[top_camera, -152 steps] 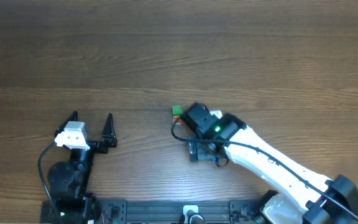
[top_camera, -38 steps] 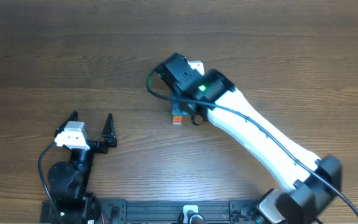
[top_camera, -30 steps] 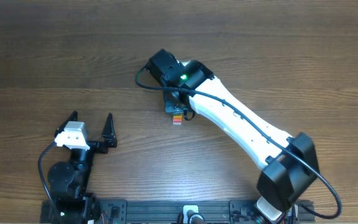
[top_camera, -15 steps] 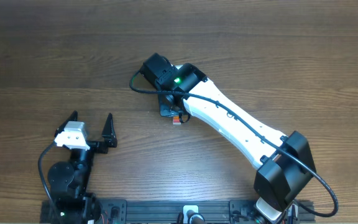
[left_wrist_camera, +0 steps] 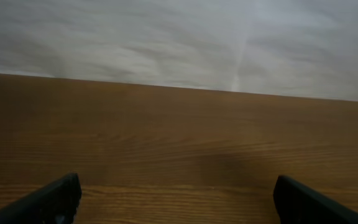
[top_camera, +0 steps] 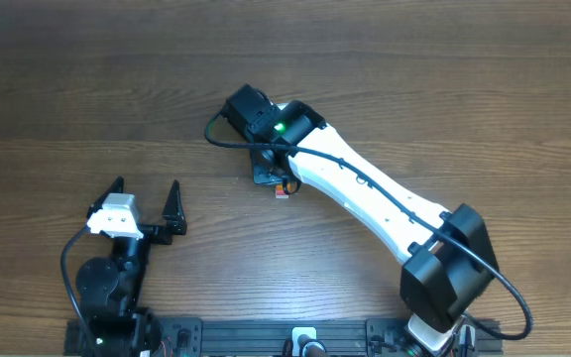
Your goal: Stack Cubes
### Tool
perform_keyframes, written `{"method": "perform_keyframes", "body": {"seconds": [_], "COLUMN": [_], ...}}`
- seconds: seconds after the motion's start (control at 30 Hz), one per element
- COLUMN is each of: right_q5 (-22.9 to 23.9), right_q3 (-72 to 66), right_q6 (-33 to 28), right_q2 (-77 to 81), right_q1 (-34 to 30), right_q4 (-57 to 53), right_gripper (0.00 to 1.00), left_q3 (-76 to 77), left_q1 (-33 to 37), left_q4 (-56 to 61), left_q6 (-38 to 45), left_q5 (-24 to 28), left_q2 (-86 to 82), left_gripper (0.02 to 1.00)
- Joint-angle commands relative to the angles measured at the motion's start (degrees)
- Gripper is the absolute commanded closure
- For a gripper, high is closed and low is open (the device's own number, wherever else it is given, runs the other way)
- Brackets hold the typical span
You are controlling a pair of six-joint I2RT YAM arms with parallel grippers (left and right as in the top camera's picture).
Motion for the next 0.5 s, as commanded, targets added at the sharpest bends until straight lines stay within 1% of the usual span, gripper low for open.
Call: {"method": "perform_keyframes", "body": {"seconds": [0.03,0.5], "right_q5": [-0.3,-0.3], "right_q3": [1.4,1.4], "right_q6": [0.4,0.4], "right_q2": [1.6,1.9], "right_q1": [0.4,0.4], "right_q4": [0.3,1.1], "right_gripper": [0.989,0.989], "left_q3": [-0.3,-0.3], "left_q1": [-0.3,-0.3], "left_q4": [0.0,0.0], "left_q6": [0.4,0.4], "left_q5": [0.6,0.6], "left_q2": [-0.3,-0.3], "left_gripper": [0.018,0.020]}}
